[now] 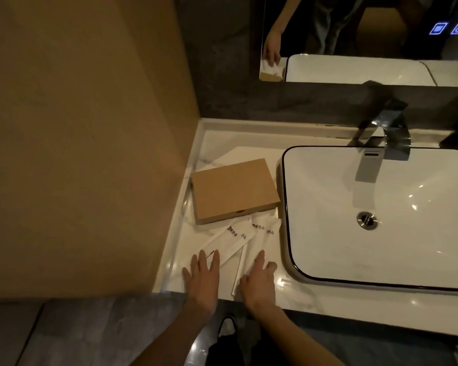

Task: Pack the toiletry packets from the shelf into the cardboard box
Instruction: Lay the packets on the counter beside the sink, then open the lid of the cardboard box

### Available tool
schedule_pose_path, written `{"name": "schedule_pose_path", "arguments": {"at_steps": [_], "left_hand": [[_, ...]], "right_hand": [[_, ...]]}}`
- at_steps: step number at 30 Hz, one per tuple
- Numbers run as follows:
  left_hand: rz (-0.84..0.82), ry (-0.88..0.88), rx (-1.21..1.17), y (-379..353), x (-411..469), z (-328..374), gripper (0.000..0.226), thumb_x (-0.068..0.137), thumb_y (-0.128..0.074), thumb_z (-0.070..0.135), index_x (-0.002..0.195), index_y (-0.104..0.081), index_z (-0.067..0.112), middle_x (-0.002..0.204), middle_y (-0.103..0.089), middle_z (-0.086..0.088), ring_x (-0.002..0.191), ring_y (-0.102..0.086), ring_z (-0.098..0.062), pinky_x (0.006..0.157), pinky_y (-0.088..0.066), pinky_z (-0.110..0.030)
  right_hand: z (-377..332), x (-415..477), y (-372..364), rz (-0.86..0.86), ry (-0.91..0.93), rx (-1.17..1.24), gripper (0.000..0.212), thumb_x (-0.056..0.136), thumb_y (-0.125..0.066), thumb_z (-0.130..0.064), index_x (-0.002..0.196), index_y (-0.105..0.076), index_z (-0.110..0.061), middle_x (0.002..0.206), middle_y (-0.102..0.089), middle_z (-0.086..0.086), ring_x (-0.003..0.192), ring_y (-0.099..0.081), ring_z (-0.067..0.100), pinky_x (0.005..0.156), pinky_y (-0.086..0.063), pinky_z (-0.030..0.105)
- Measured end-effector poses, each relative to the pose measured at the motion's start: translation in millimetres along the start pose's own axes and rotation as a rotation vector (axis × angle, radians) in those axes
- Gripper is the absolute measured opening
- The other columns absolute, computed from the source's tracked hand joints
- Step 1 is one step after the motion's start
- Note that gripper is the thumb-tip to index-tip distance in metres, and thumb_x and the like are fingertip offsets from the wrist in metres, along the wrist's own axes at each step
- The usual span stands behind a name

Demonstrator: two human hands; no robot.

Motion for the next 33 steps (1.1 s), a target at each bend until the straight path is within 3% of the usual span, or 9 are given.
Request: {"name": "schedule_pose_path", "arguments": {"at_steps": [4, 7, 9, 13, 21, 25, 29, 33], "left_hand": [[-0.012, -0.017, -0.022, 0.9, -1.9, 8.9, 0.085, 0.089, -0.053, 0.009, 0.149, 0.006, 0.023, 0.158, 0.003, -0.014, 0.145, 0.000, -0.035, 0.116, -0.009, -0.054], [0.006, -0.079, -0.045, 2.2, -3.0, 19.7, 0.076, 0.093, -0.045, 0.020, 0.149, 0.006, 0.024, 0.159, 0.005, -0.013, 0.146, 0.003, -0.033, 0.117, -0.007, -0.053], [0.006, -0.115, -0.090, 1.5, -4.1, 27.1, 0.071, 0.094, -0.040, 0.023, 0.149, 0.004, 0.030, 0.159, 0.009, -0.006, 0.146, 0.007, -0.030, 0.117, -0.006, -0.055], [-0.029, -0.163, -0.165, -0.4, -6.8, 35.9, 0.063, 0.096, -0.033, 0.032, 0.148, 0.002, 0.035, 0.158, 0.017, 0.001, 0.145, 0.014, -0.028, 0.113, 0.000, -0.061], [-0.083, -0.223, -0.107, -5.5, -4.5, 35.1, 0.061, 0.098, -0.029, 0.037, 0.148, 0.006, 0.034, 0.157, 0.022, 0.000, 0.144, 0.019, -0.028, 0.113, 0.001, -0.060], [-0.073, -0.269, -0.097, -3.8, -3.0, 32.4, 0.061, 0.096, -0.032, 0.036, 0.149, -0.001, 0.033, 0.157, 0.021, 0.000, 0.144, 0.017, -0.029, 0.115, 0.000, -0.057], [-0.039, -0.283, -0.111, 6.9, 0.4, 29.6, 0.061, 0.096, -0.032, 0.036, 0.149, -0.001, 0.031, 0.157, 0.021, 0.001, 0.146, 0.013, -0.027, 0.117, 0.000, -0.053], [0.007, -0.300, -0.176, 30.1, 6.5, 26.1, 0.065, 0.097, -0.035, 0.035, 0.150, 0.001, 0.025, 0.159, 0.011, -0.003, 0.146, 0.006, -0.024, 0.119, -0.005, -0.044]], "right_hand": [[-1.4, 0.0, 7.4, 0.025, 0.075, -0.216, 0.061, 0.093, -0.051, -0.022, 0.144, -0.019, -0.015, 0.129, -0.035, 0.015, 0.112, -0.048, 0.027, 0.087, -0.049, 0.031], [-4.9, -0.2, 13.4, 0.050, 0.139, -0.348, 0.057, 0.092, -0.053, -0.028, 0.141, -0.027, -0.014, 0.131, -0.039, 0.015, 0.113, -0.047, 0.026, 0.091, -0.047, 0.032], [-6.9, 1.7, 16.6, 0.050, 0.184, -0.398, 0.063, 0.089, -0.057, -0.027, 0.142, -0.025, -0.014, 0.139, -0.034, 0.018, 0.122, -0.041, 0.029, 0.097, -0.044, 0.036], [-16.6, 2.5, 12.4, -0.019, 0.331, -0.493, 0.073, 0.088, -0.058, -0.026, 0.148, -0.018, -0.016, 0.156, -0.007, 0.021, 0.144, -0.009, 0.037, 0.111, -0.029, 0.046], [-12.2, -1.8, -11.1, -0.188, 0.374, -0.498, 0.073, 0.092, -0.056, -0.031, 0.150, -0.014, -0.016, 0.160, 0.008, 0.015, 0.146, 0.007, 0.038, 0.114, -0.024, 0.046], [-18.8, -0.7, -20.5, -0.228, 0.353, -0.448, 0.080, 0.082, -0.067, -0.039, 0.145, -0.023, -0.018, 0.157, -0.006, 0.015, 0.143, -0.010, 0.039, 0.113, -0.029, 0.045], [-30.6, 1.4, -7.8, -0.193, 0.335, -0.382, 0.058, 0.084, -0.064, -0.025, 0.134, -0.036, -0.015, 0.141, -0.027, 0.014, 0.125, -0.038, 0.031, 0.104, -0.042, 0.041], [-47.6, 12.3, 18.2, -0.108, 0.314, -0.340, 0.052, 0.086, -0.062, -0.020, 0.132, -0.039, -0.017, 0.140, -0.031, 0.012, 0.124, -0.042, 0.027, 0.103, -0.044, 0.041]]}}
Point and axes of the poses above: each hand's wrist, its own x-axis towards the middle knuckle, its own y-axis out of the back of the hand, z = x × y, the point moved 10 cm from there along x, towards the middle knuckle
